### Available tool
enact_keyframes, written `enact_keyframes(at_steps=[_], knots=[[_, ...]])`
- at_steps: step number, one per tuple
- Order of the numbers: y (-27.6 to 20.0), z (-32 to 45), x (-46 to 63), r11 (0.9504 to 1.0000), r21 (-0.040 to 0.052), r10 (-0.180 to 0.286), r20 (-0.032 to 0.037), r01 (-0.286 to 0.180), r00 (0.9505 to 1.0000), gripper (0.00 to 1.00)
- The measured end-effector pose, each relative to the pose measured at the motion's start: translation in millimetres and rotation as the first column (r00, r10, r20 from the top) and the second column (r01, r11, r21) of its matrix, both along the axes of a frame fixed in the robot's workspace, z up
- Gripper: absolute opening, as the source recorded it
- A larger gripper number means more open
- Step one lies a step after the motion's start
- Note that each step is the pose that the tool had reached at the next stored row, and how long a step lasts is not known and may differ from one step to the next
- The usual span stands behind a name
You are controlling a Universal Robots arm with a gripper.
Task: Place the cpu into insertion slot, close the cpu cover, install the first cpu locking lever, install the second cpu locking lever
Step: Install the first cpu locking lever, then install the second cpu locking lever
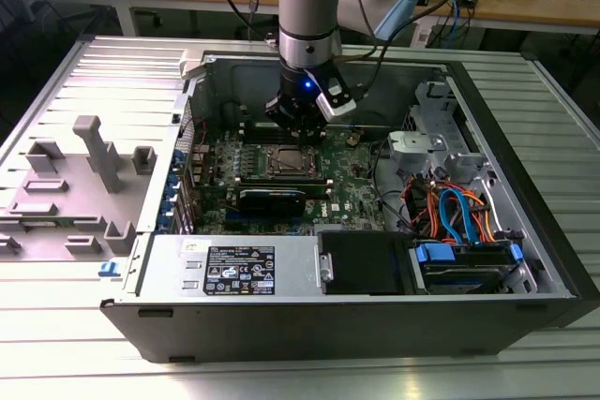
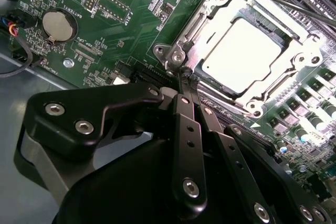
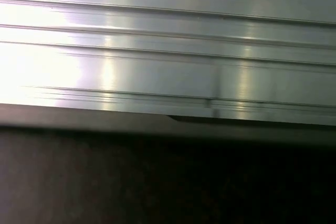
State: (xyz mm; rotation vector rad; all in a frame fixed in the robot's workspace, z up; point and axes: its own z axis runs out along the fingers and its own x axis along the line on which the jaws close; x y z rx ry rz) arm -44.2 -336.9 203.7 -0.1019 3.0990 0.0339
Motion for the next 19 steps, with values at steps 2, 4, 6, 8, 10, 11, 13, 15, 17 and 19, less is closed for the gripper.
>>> enact_keyframes(at_steps=[2,4,6,8,10,11,13,15,17,19], knots=[[-0.1,1.4,0.0,1.0000,-0.0006,0.000,-0.0002,0.000,1.0000,0.11],[0.0,2.4,0.0,1.0000,-0.0004,0.000,-0.0001,0.000,1.0000,0.11],[-0.2,3.2,0.0,1.0000,-0.0005,0.000,-0.0001,0.000,1.0000,0.11],[-0.7,3.5,0.1,1.0000,-0.0005,0.000,-0.0001,0.000,1.0000,0.11],[-2.3,3.6,0.1,1.0000,-0.0004,0.000,-0.0001,0.000,1.0000,0.11],[-2.5,3.7,0.5,1.0000,-0.0006,0.000,-0.0002,0.000,1.0000,0.11],[-2.5,3.7,0.8,1.0000,-0.0006,-0.001,-0.0002,0.001,1.0000,0.11],[-2.5,3.7,0.9,1.0000,-0.0005,-0.001,-0.0002,0.001,1.0000,0.11],[-2.5,3.7,0.9,1.0000,-0.0006,-0.001,-0.0002,0.001,1.0000,0.11],[-2.4,3.7,1.0,1.0000,-0.0005,-0.001,-0.0002,0.001,1.0000,0.11]])
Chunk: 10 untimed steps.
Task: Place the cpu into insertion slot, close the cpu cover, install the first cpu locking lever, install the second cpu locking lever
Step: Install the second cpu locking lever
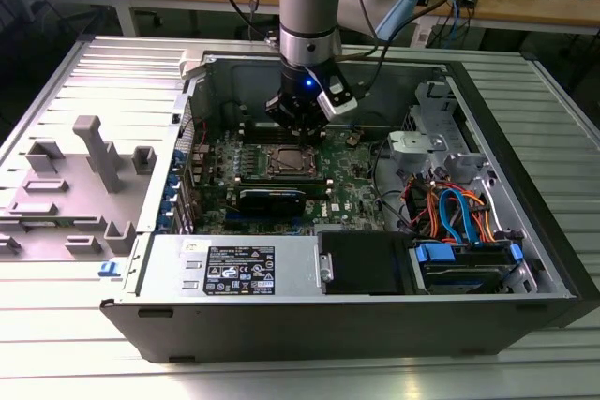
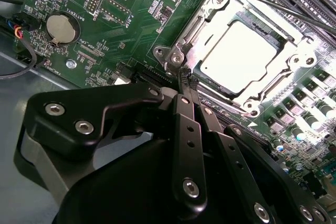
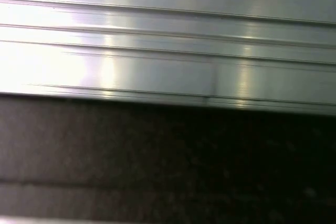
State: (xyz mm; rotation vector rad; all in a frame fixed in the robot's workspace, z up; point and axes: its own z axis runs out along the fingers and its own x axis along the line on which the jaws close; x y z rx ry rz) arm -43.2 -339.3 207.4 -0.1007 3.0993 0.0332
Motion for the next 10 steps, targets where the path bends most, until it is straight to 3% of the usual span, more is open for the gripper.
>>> enact_keyframes(at_steps=[10], knots=[[-0.1,6.9,0.0,1.0000,-0.0004,0.000,0.0000,0.000,1.0000,0.11]])
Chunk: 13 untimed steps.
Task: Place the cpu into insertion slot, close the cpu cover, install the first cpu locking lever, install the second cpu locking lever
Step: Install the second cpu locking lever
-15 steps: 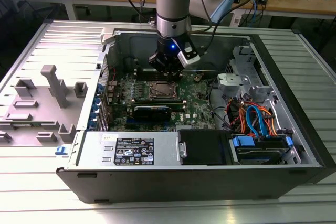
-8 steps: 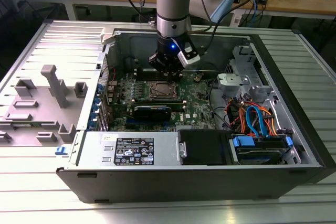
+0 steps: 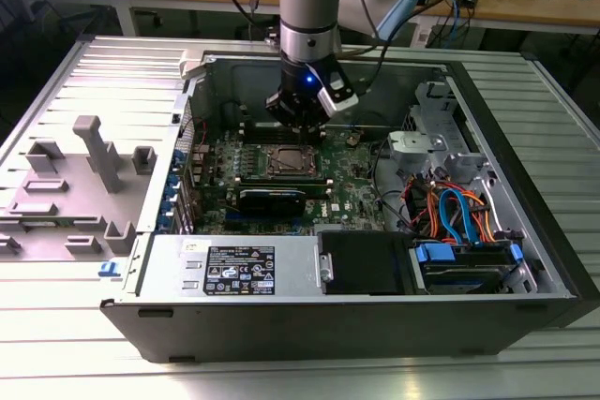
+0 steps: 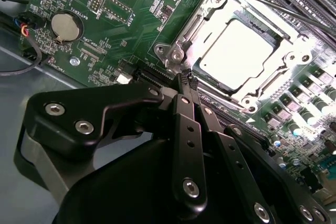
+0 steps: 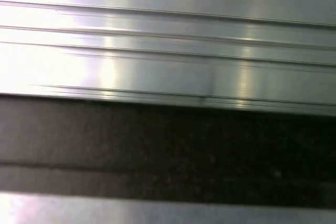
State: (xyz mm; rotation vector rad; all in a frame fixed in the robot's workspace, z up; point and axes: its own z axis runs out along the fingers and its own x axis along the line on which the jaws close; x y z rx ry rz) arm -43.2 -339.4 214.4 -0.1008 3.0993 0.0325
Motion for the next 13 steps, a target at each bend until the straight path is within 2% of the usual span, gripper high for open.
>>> enact_keyframes(at_steps=[3,13], knots=[[-1.7,0.4,0.0,1.0000,0.0001,0.000,0.0000,0.000,1.0000,0.11],[-17.9,0.4,0.0,1.0000,0.0001,0.000,0.0000,0.000,1.0000,0.11]])
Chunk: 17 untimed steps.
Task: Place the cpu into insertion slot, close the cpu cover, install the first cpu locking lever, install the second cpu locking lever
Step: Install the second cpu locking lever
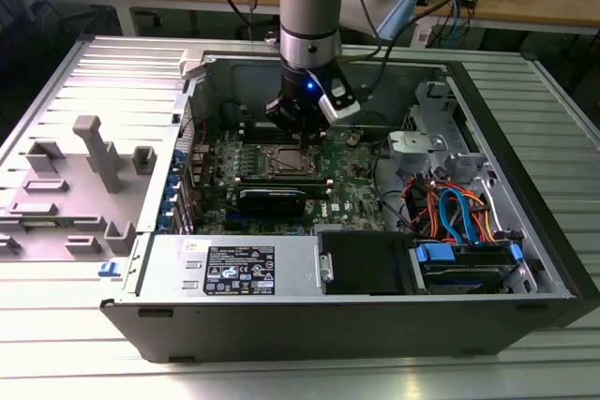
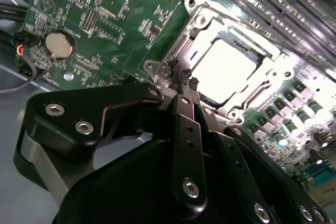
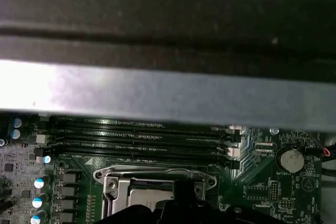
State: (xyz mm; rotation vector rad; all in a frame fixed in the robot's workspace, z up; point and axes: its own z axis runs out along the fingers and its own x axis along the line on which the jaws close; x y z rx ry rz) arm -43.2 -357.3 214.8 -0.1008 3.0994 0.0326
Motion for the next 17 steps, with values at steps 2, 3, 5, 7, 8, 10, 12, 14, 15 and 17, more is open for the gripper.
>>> enact_keyframes(at_steps=[2,3,5,7,8,10,12,14,15,17], knots=[[-1.7,0.0,0.0,1.0000,0.0001,0.000,-0.0001,0.000,1.0000,0.11],[-2.0,0.0,0.1,1.0000,0.0005,0.000,-0.0009,0.000,1.0000,0.11],[-2.4,0.4,1.5,1.0000,0.0027,0.000,-0.0136,0.000,0.9999,0.11],[-2.5,0.4,2.2,1.0000,0.0026,0.000,-0.0192,0.000,0.9998,0.11],[-2.5,0.4,2.3,1.0000,0.0027,0.000,-0.0200,0.000,0.9998,0.11],[-2.5,0.4,2.8,1.0000,0.0028,0.000,-0.0210,0.000,0.9998,0.11],[-2.5,1.1,3.2,1.0000,0.0029,0.000,-0.0221,0.000,0.9998,0.11],[-2.5,2.2,3.2,1.0000,0.0029,0.000,-0.0228,0.000,0.9997,0.11],[-2.5,3.1,3.3,1.0000,0.0028,0.000,-0.0232,0.000,0.9997,0.11],[-2.5,4.6,3.3,1.0000,0.0028,0.000,-0.0238,0.000,0.9997,0.11]])
